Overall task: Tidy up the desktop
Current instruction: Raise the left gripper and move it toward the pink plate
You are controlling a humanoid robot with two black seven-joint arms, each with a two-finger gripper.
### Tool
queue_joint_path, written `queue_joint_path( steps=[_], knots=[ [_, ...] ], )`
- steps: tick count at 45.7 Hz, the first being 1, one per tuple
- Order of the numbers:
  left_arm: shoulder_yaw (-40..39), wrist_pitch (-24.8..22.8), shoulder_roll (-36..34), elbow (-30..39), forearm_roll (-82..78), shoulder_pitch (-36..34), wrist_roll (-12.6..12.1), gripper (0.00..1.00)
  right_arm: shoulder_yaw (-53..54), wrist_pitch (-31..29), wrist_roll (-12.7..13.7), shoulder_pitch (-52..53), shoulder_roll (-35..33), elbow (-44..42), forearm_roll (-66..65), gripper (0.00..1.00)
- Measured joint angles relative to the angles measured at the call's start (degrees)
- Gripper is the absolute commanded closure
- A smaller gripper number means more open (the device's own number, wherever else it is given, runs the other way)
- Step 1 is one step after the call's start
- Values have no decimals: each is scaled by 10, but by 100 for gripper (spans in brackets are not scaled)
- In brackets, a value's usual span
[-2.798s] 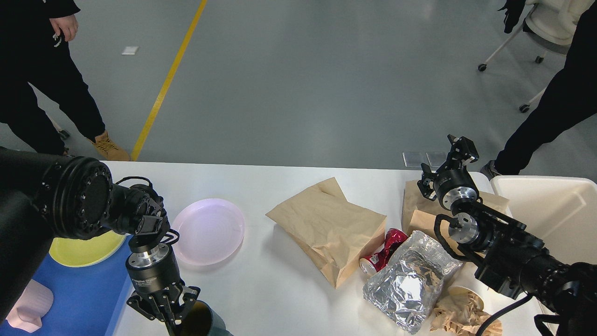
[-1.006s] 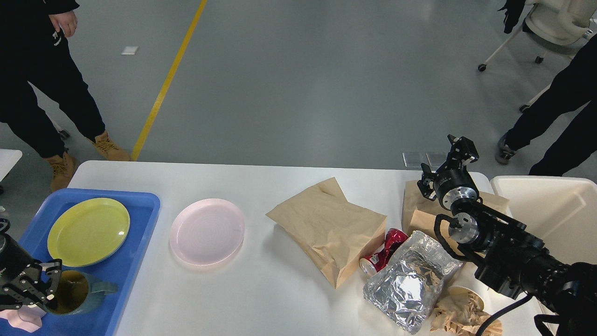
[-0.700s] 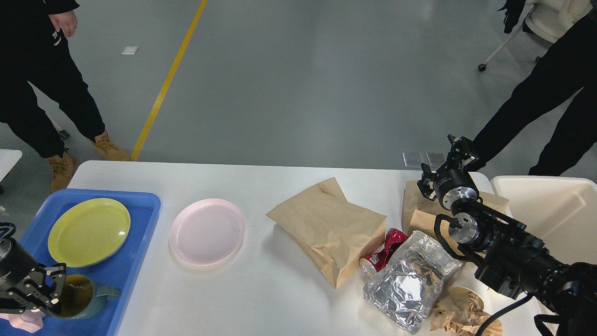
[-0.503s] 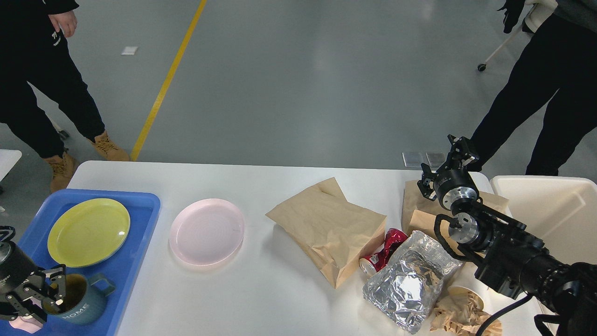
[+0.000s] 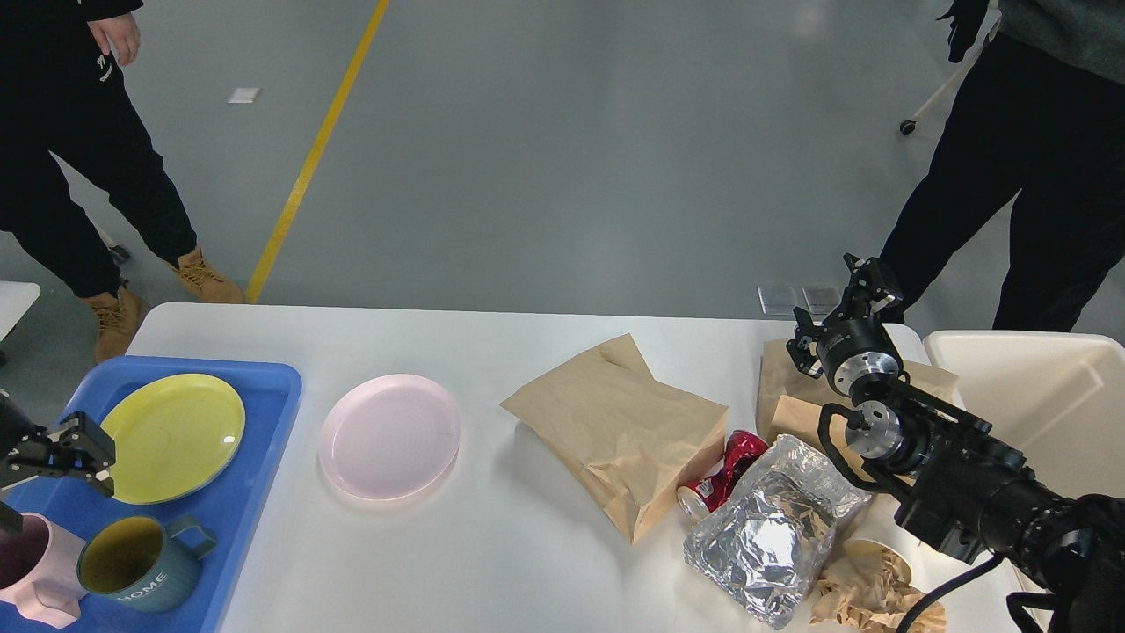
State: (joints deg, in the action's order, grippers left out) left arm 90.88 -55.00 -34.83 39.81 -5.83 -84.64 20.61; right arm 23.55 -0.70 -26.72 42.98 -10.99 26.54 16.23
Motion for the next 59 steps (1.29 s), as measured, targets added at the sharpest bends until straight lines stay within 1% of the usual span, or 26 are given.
queue_joint_path(
  steps=[6, 19, 25, 29, 33, 44, 50, 59],
  knots=[
    [29, 0, 10, 0, 0, -56, 1, 13, 0, 0, 0, 0, 0, 0, 0, 0],
    [76, 0, 62, 0, 12, -162, 3, 12, 0, 0, 0, 0, 0, 0, 0, 0],
    [78, 0, 77, -1, 13, -169, 2, 12, 0, 0, 0, 0, 0, 0, 0, 0],
    [73, 10, 89, -12, 13, -154, -1, 12, 0, 0, 0, 0, 0, 0, 0, 0],
    [66, 30, 102, -35, 13, -118, -2, 12, 0, 0, 0, 0, 0, 0, 0, 0],
    [-4, 46, 129, -139, 12, 4, -7, 11, 0, 0, 0, 0, 0, 0, 0, 0],
    [-25, 62, 130, -175, 12, 38, -8, 11, 0, 0, 0, 0, 0, 0, 0, 0],
    [-46, 108, 133, -235, 12, 90, -8, 11, 0, 0, 0, 0, 0, 0, 0, 0]
  ],
)
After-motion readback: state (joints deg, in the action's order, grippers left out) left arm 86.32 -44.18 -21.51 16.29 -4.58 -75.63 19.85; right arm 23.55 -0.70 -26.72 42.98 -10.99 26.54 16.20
